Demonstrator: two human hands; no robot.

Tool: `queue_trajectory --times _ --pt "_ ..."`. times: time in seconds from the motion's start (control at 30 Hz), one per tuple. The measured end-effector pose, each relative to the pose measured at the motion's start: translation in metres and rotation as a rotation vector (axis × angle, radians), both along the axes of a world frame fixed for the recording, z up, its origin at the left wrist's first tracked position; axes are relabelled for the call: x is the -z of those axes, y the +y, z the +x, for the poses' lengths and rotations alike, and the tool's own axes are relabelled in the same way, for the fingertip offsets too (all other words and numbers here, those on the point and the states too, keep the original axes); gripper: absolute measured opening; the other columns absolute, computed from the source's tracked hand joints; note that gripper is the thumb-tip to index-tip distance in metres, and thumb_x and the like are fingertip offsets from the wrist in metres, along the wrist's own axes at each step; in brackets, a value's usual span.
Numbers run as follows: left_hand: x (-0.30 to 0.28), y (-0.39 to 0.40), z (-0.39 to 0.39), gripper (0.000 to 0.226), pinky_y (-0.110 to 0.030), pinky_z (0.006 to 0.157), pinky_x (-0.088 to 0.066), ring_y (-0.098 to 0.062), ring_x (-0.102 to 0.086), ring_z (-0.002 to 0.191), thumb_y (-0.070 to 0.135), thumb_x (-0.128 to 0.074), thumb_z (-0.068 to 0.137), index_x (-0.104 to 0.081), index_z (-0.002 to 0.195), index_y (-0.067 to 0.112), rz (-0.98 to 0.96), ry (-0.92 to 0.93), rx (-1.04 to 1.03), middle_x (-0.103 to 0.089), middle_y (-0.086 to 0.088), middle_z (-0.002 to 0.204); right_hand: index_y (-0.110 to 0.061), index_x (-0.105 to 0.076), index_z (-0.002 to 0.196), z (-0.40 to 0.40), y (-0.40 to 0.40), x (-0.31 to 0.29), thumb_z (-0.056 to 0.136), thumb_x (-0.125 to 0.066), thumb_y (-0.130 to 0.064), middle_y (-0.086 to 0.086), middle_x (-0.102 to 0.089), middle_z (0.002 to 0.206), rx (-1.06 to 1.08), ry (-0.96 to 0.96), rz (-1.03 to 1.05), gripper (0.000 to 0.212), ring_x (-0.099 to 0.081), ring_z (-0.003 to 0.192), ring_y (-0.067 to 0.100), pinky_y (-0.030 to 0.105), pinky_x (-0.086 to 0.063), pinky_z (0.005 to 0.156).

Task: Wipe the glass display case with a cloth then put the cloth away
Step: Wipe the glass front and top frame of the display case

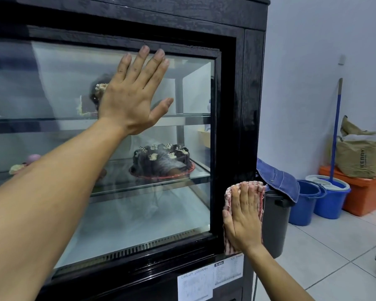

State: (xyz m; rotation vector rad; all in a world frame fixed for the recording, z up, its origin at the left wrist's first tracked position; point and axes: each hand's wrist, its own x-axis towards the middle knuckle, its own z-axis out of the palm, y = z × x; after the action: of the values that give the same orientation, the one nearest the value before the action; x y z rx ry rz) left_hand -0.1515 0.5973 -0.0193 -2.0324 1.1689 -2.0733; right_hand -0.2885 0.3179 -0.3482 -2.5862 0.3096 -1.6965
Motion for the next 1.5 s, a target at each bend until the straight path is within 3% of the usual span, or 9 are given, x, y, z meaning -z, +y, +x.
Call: queue_trajectory --times 0.2,0.37,0.47,0.6,0.8,0.97,1.13,1.37,1.5 --pt "0.001 -0.001 0.002 0.072 -0.049 0.13 -0.002 -0.031 -0.006 0.161 0.053 -0.026 0.108 -0.014 0.167 0.014 -0.013 -0.03 -0.015 -0.011 -0.006 0.175 -0.015 0.001 0.168 -0.01 0.012 0.068 0.111 -0.017 -0.051 0.013 0.005 0.175 0.014 0.056 0.121 0.069 0.005 0.161 0.032 0.054 -0.005 0.125" --pt "0.001 -0.001 0.003 0.068 -0.05 0.13 -0.005 -0.032 -0.01 0.161 0.047 -0.029 0.109 -0.017 0.167 0.013 -0.023 -0.049 0.0 -0.015 -0.007 0.174 -0.014 -0.007 0.167 0.006 0.008 -0.051 0.103 -0.034 -0.032 0.015 0.001 0.175 -0.041 -0.128 0.09 0.071 0.001 0.161 0.035 0.048 0.003 0.131" --pt "0.002 -0.001 0.003 0.07 -0.051 0.13 -0.006 -0.032 -0.01 0.161 0.049 -0.03 0.108 -0.016 0.167 0.013 -0.021 -0.049 -0.005 -0.014 -0.006 0.174 -0.014 -0.01 0.167 0.008 0.0 -0.095 0.102 -0.037 -0.033 0.017 -0.004 0.174 -0.041 -0.172 0.026 0.073 -0.005 0.16 0.041 0.053 0.0 0.13" --pt "0.002 0.001 0.002 0.07 -0.051 0.13 -0.006 -0.032 -0.009 0.161 0.049 -0.03 0.108 -0.017 0.167 0.013 -0.019 -0.042 -0.002 -0.014 -0.007 0.174 -0.018 -0.003 0.168 0.003 0.0 -0.029 0.103 -0.035 -0.038 0.012 0.003 0.175 -0.042 -0.098 0.026 0.076 0.001 0.161 0.036 0.05 0.002 0.13" --pt "0.002 0.001 0.0 0.073 -0.049 0.13 -0.001 -0.031 -0.004 0.162 0.052 -0.027 0.107 -0.012 0.167 0.014 0.003 -0.008 -0.024 -0.008 -0.006 0.175 -0.019 0.002 0.168 -0.006 0.009 0.065 0.11 -0.014 -0.055 0.008 0.005 0.175 0.003 0.059 0.174 0.07 0.001 0.161 0.033 0.052 -0.006 0.125" --pt "0.001 0.0 0.0 0.073 -0.048 0.13 0.002 -0.03 0.0 0.162 0.052 -0.023 0.107 -0.008 0.168 0.015 0.011 0.008 -0.039 -0.005 -0.005 0.175 -0.02 0.004 0.168 0.0 0.007 0.044 0.109 -0.016 -0.054 0.009 0.007 0.175 -0.015 -0.003 0.151 0.07 0.004 0.161 0.033 0.05 -0.001 0.129" --pt "0.0 0.001 0.001 0.077 -0.048 0.13 0.004 -0.03 0.0 0.162 0.057 -0.026 0.106 -0.007 0.168 0.015 0.01 0.007 -0.043 -0.004 -0.005 0.176 -0.022 -0.005 0.168 0.005 -0.002 -0.019 0.097 -0.041 -0.035 0.006 0.005 0.175 -0.049 -0.105 -0.089 0.08 0.004 0.162 0.031 0.048 0.003 0.131" --pt "0.001 0.001 0.002 0.074 -0.047 0.13 0.004 -0.03 0.0 0.162 0.055 -0.023 0.107 -0.006 0.168 0.016 0.003 0.004 -0.044 -0.003 -0.004 0.176 -0.018 0.002 0.168 -0.004 0.003 0.07 0.11 -0.02 -0.046 0.012 0.006 0.175 0.017 -0.005 -0.013 0.068 0.005 0.161 0.033 0.057 -0.007 0.125" --pt "0.001 -0.001 -0.005 0.074 -0.049 0.129 0.004 -0.032 0.0 0.161 0.054 -0.024 0.107 -0.005 0.168 0.016 0.025 0.026 -0.044 -0.003 -0.005 0.176 -0.019 0.0 0.168 0.001 -0.013 -0.02 0.107 -0.027 -0.043 0.012 0.006 0.174 -0.074 -0.094 -0.031 0.071 0.004 0.161 0.037 0.059 -0.001 0.129"
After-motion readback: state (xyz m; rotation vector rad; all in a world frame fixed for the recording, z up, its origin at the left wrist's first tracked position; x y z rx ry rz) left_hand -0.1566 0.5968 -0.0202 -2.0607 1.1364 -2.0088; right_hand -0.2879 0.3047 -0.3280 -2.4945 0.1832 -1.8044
